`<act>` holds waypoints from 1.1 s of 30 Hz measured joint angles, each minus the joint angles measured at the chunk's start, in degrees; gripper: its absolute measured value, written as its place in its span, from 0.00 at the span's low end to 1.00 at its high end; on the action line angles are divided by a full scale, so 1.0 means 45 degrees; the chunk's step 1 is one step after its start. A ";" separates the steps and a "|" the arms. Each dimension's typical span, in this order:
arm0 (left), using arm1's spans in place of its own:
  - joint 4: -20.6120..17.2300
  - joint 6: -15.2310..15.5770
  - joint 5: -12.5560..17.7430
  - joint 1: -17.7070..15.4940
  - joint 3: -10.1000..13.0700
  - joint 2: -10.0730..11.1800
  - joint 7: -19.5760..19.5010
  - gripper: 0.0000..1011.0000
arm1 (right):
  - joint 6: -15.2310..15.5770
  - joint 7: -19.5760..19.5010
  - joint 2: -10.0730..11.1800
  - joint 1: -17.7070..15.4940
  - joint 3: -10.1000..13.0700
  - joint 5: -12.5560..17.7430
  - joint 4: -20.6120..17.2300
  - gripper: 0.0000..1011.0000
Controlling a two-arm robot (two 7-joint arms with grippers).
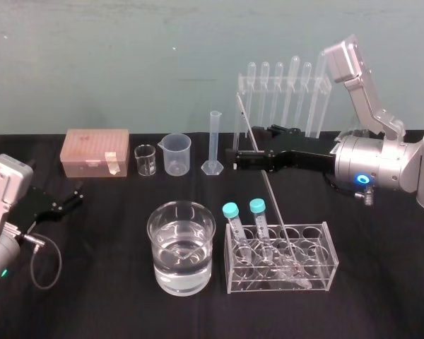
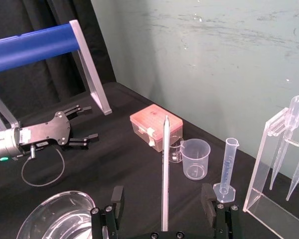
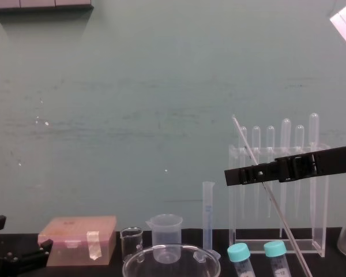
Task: Hold the thermometer with one hand and immerse one end into the beaker, then reinsert it into the test tube rack.
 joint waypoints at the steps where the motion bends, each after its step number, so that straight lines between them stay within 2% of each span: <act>1: 0.0000 0.0000 0.0000 0.0001 0.0000 0.0000 0.0000 1.00 | 0.0000 0.0000 0.0000 0.0000 0.0002 0.0001 -0.0001 0.99; 7: 0.0000 0.0000 0.0000 0.0000 0.0001 0.0000 0.0000 1.00 | 0.0000 0.0000 0.0000 -0.0005 0.0016 0.0005 -0.0004 0.97; 10: 0.0000 0.0000 -0.0001 0.0000 0.0001 0.0000 0.0000 1.00 | 0.0000 0.0002 0.0000 -0.0009 0.0024 0.0007 -0.0006 0.88; 11: 0.0000 0.0000 -0.0001 0.0001 0.0000 0.0000 0.0000 1.00 | 0.0000 0.0003 0.0000 -0.0011 0.0026 0.0008 -0.0008 0.88; 17: 0.0000 0.0000 -0.0001 0.0001 0.0000 0.0000 0.0000 1.00 | 0.0002 0.0005 0.0000 -0.0018 0.0034 0.0014 -0.0015 0.70; 21: 0.0000 0.0000 -0.0001 0.0000 0.0000 0.0000 0.0000 1.00 | 0.0003 0.0007 0.0000 -0.0022 0.0042 0.0018 -0.0017 0.54; 24: 0.0000 0.0000 -0.0001 0.0000 0.0000 0.0000 0.0000 1.00 | 0.0003 0.0010 0.0000 -0.0022 0.0045 0.0018 -0.0017 0.48; 25: 0.0000 0.0000 -0.0001 0.0001 0.0000 0.0000 0.0000 1.00 | 0.0003 0.0010 0.0000 -0.0022 0.0046 0.0018 -0.0017 0.41; 33: 0.0000 0.0000 0.0000 0.0000 0.0000 0.0000 0.0000 1.00 | 0.0003 0.0018 0.0000 -0.0023 0.0047 0.0018 -0.0017 0.17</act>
